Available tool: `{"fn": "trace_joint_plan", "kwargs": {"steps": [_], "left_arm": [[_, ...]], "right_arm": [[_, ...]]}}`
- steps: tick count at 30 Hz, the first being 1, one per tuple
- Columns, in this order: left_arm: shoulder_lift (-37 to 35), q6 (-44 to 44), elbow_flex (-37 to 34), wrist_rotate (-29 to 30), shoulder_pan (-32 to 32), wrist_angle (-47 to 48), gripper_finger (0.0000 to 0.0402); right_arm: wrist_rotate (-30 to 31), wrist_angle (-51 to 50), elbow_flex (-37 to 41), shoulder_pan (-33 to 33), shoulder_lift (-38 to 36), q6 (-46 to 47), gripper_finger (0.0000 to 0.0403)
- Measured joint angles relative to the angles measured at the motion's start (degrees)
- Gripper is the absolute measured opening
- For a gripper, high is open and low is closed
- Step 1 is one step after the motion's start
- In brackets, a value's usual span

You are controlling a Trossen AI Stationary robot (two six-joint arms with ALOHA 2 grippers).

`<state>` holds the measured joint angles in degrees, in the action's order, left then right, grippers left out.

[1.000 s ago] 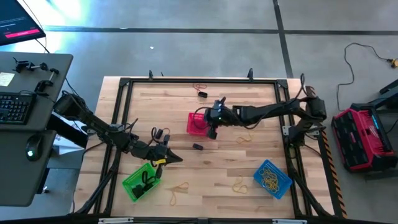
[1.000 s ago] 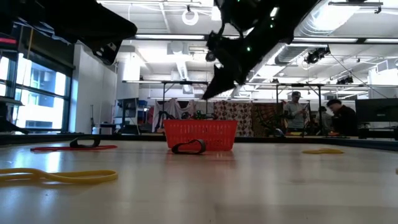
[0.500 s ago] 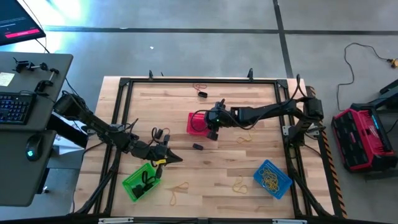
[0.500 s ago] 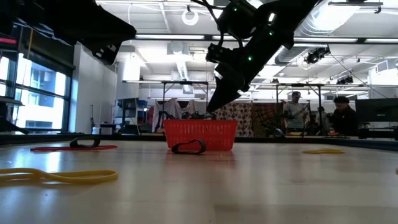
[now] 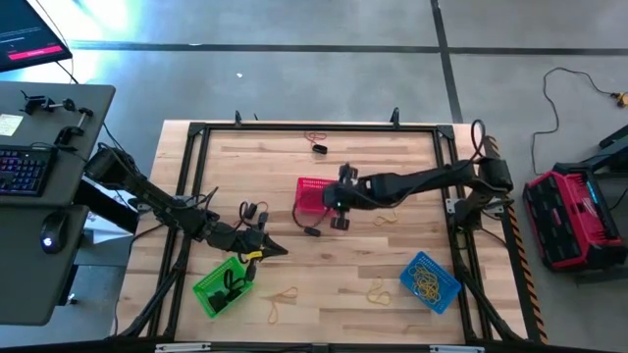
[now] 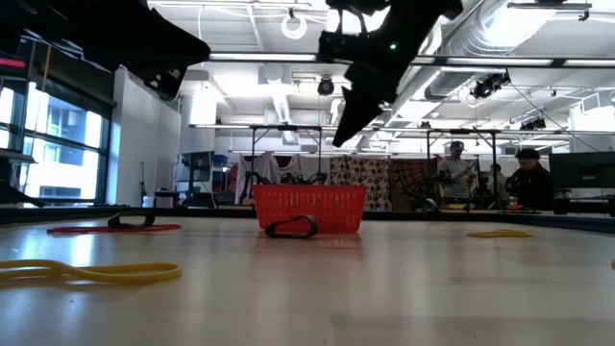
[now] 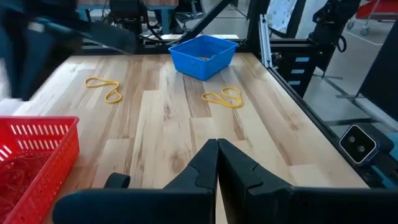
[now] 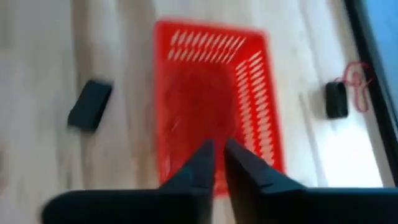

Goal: Sort rubber bands into baskets
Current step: Put the yellow rubber band into the blue bin

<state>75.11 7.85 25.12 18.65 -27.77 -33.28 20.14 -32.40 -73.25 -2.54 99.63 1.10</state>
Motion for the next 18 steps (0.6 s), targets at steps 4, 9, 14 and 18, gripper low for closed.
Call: {"fn": "trace_joint_plan", "kwargs": {"steps": [4, 9, 14, 18], "left_arm": [[0.0, -0.6, 0.0, 0.1, 0.0, 0.0, 0.0], [0.0, -0.6, 0.0, 0.9, 0.6, 0.2, 0.0], [0.0, -0.6, 0.1, 1.1, 0.8, 0.9, 0.0], [0.0, -0.6, 0.1, 1.1, 0.8, 0.9, 0.0]], "right_arm": [[2.1, -5.1, 0.0, -2.9, 0.0, 3.6, 0.0013], [8.2, -9.3, 0.0, -8.5, -1.7, 8.2, 0.0003], [9.7, -10.6, 0.7, -13.9, -4.9, 13.7, 0.0001], [7.1, -5.9, 5.7, -17.4, -7.9, 17.6, 0.0]]}}
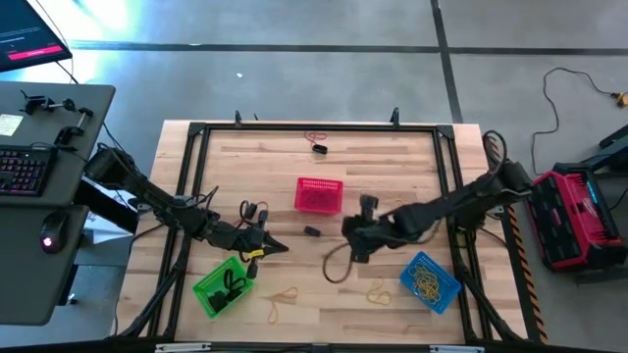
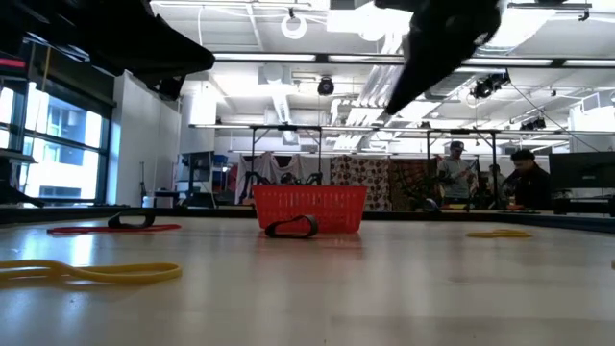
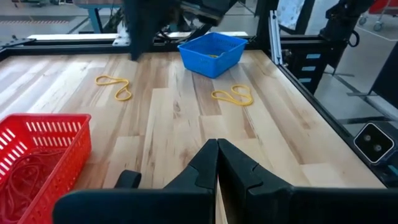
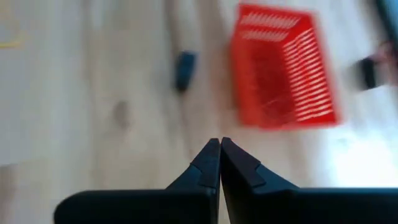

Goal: Sort rubber bands into baskets
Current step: Put the yellow rubber band into the blue bin

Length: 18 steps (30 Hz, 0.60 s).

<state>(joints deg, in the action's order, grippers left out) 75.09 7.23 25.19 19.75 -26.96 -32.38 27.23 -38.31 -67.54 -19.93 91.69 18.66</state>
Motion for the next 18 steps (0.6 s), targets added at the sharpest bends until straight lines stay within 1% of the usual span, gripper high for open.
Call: {"fn": "trace_joint_plan", "kwargs": {"steps": [4, 8, 11, 14, 18], "left_arm": [[0.0, 0.1, 0.0, -0.3, 0.0, 0.1, 0.0], [0.0, 0.2, 0.0, -1.7, 0.0, 0.1, 0.0], [0.0, 1.1, 0.0, -1.7, 0.0, 0.5, 0.0], [0.0, 1.4, 0.0, -1.7, 0.0, 0.6, 0.0], [0.0, 2.2, 0.0, -1.7, 0.0, 0.7, 0.0]], "right_arm": [[-5.0, 6.8, 7.3, -2.7, -2.6, 4.8, 0.0], [-9.5, 10.4, 11.6, -6.4, -4.0, 11.6, 0.0], [-11.2, 10.0, 12.2, -9.8, -4.0, 15.2, 0.0], [-11.4, 10.4, 12.2, -13.5, -4.0, 17.1, 0.0], [-12.3, 9.9, 12.2, -17.5, -4.0, 23.8, 0.0004]]}}
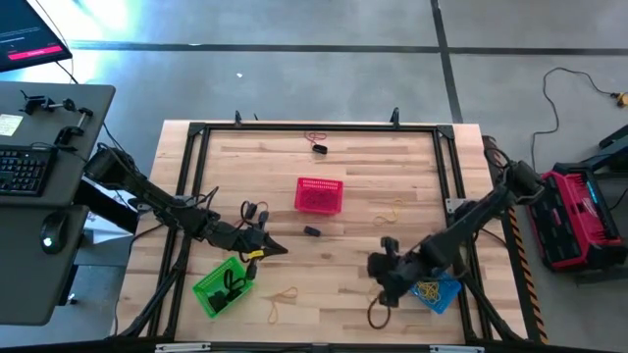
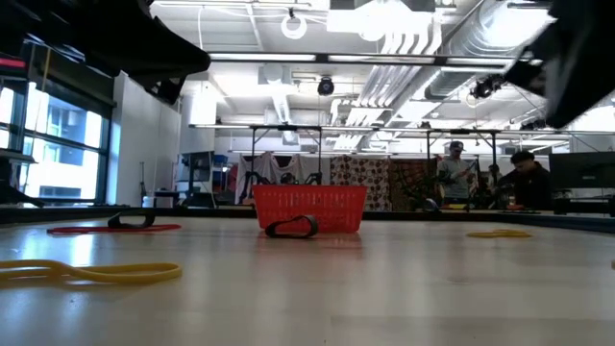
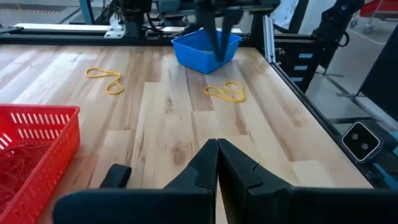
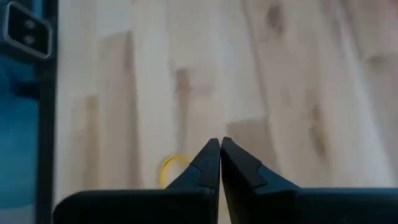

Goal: Sort rubber bands into baskets
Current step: Put the yellow rubber band into the blue bin

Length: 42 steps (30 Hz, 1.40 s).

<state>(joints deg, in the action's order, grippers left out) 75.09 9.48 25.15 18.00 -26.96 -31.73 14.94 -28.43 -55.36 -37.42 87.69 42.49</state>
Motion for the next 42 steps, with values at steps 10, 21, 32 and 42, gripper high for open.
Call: {"fn": "trace_joint_plan", "kwargs": {"steps": [10, 21, 32, 42], "left_arm": [[0.0, 1.4, 0.0, 0.0, 0.0, 0.2, 0.0], [0.0, 1.4, 0.0, 0.0, 0.0, 0.6, 0.0], [0.0, 1.4, 0.0, 0.0, 0.0, 0.6, 0.0], [0.0, 1.3, 0.0, 0.0, 0.0, 0.7, 0.0]], "right_arm": [[-2.0, -0.9, 0.0, -5.2, 0.1, 1.9, 0.0114], [-5.6, -1.9, -1.9, -5.2, 8.0, -7.8, 0.0167], [-7.2, -9.9, -9.1, -5.4, 18.0, -13.0, 0.0167], [-9.9, -11.6, -9.5, -3.0, 18.5, -13.8, 0.0143]]}}
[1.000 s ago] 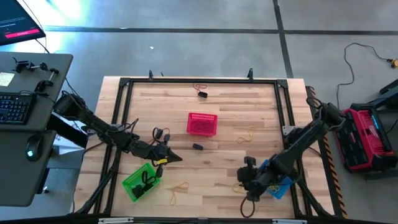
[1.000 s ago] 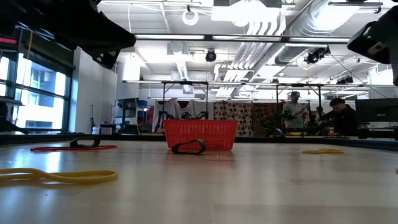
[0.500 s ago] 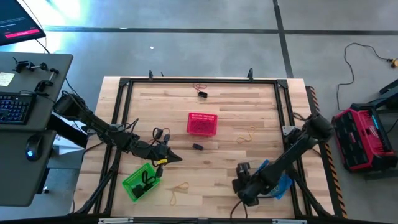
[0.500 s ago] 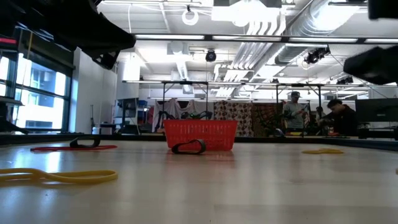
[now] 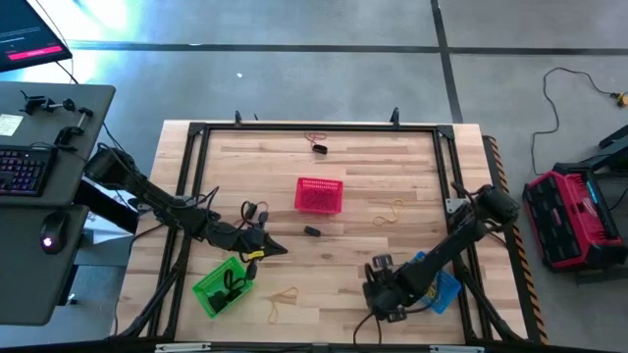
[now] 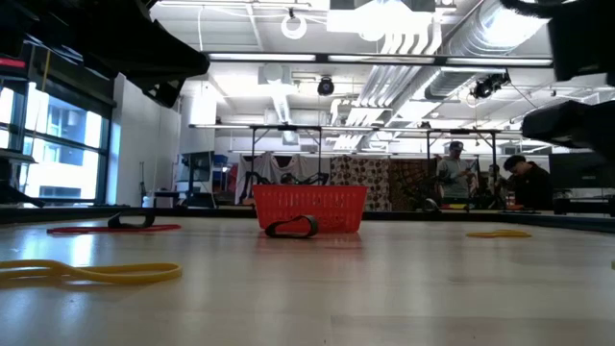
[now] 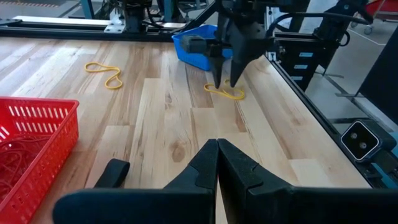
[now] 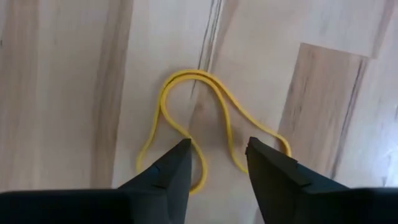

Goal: Sort rubber bands into baskets
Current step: Put the yellow rubber band into the blue bin

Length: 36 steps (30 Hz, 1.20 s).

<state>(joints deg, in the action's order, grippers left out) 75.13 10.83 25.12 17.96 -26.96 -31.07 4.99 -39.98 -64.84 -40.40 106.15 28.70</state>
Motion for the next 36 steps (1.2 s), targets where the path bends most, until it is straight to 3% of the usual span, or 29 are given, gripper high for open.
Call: {"fn": "trace_joint_plan", "kwargs": {"steps": [9, 16, 21, 26, 31, 36], "left_arm": [[0.0, -0.5, 0.0, 0.0, 0.0, 0.0, 0.0], [0.0, -0.5, 0.0, 0.0, 0.0, 1.1, 0.0], [0.0, -0.5, 0.0, 0.0, 0.0, 1.3, 0.0], [0.0, -0.5, 0.0, 0.0, 0.0, 1.3, 0.0], [0.0, -0.4, 0.0, 0.0, 0.0, 1.3, 0.0], [0.0, 1.4, 0.0, 0.2, 0.0, 1.1, 0.0]], "right_arm": [[-5.4, 0.3, -0.1, 1.6, 0.8, -3.3, 0.0092], [-7.4, -0.3, -0.3, 1.9, 2.1, -3.6, 0.0008], [-6.3, -1.9, -1.2, 2.1, 0.7, -3.2, 0.0006], [-1.8, -7.8, -5.6, 2.1, -2.0, -2.6, 0.0002], [4.8, -20.1, -12.0, 0.6, -3.9, 0.1, 0.0], [6.8, -35.5, -18.7, -2.8, -4.6, 10.1, 0.0]]}}
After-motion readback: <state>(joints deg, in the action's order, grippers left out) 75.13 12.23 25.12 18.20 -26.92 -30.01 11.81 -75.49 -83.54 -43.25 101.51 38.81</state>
